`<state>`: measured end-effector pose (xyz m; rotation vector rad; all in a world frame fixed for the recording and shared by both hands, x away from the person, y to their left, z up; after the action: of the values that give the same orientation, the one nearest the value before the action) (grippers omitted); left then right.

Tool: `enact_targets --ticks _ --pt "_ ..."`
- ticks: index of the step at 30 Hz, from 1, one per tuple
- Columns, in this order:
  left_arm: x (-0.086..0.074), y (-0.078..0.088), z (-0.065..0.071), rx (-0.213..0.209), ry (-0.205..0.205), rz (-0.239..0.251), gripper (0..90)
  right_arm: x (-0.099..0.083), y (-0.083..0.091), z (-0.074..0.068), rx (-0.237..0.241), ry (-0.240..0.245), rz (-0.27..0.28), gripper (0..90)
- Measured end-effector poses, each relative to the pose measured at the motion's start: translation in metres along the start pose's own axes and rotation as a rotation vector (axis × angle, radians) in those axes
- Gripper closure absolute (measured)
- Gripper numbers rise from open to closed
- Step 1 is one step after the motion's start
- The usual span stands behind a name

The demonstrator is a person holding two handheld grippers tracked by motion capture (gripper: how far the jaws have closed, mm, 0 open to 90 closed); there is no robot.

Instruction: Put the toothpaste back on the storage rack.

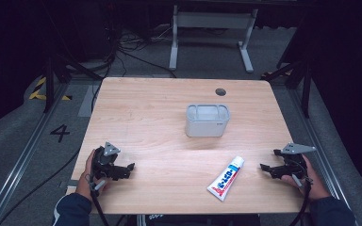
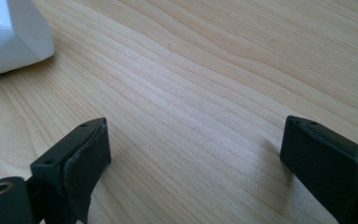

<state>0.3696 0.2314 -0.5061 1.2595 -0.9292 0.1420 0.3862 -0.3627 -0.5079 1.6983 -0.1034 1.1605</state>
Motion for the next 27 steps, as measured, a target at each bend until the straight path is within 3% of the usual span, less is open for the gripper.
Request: enact_targets --ticks 8,10,19,23,27 --pt "-0.0013 0.0012 -0.0018 -0.024 -0.022 -0.002 0.1 -0.0001 0.0006 0.0003 0.007 0.006 -0.006 8.4" --pt "-0.0033 0.0033 -0.0024 -0.044 -0.056 0.001 0.3 0.0002 0.0009 0.0009 0.014 0.017 -0.012 8.4" --pt "-0.0045 0.0042 -0.0027 -0.056 -0.066 -0.001 0.3 0.0015 0.0028 0.0014 0.028 0.032 -0.047 8.2" --pt "-0.0044 0.0042 -0.0041 -0.063 -0.083 0.003 0.3 0.0042 0.0034 -0.0009 0.025 0.065 -0.069 8.8" --pt "-0.0043 0.0041 -0.0037 -0.063 -0.071 -0.004 0.3 0.0065 0.0062 -0.0044 0.038 0.106 -0.080 16.2"
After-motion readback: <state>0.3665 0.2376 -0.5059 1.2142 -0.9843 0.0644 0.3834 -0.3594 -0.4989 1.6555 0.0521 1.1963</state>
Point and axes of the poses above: each handheld gripper's, and its own axes: y roughly backward along the jaws, x roughly out of its top, z roughly to its right, the point moved 3 cm from there along -y, roughly forward along the jaws
